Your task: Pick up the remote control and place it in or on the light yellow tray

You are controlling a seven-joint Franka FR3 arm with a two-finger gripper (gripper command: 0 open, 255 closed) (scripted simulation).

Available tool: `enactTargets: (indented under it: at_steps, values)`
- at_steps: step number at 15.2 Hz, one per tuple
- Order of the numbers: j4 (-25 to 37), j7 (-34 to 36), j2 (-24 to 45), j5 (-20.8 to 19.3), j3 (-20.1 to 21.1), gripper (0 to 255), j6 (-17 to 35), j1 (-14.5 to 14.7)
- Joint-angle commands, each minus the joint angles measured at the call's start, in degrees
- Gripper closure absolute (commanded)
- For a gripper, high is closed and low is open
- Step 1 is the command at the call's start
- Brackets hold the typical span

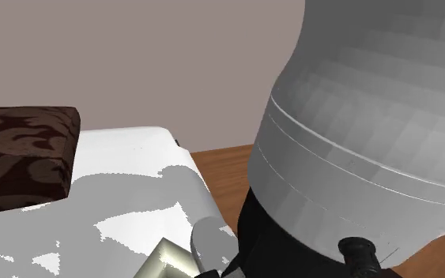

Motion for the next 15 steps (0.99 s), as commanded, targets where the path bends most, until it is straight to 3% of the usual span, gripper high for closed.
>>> enactTargets:
  at_steps: [1,15]
  values:
    - [0.8,2.5,-1.0,1.1,1.3,255,-0.9,0.9]
    - [-9.7,2.2,-3.7,4.2,4.0,255,8.0,2.8]
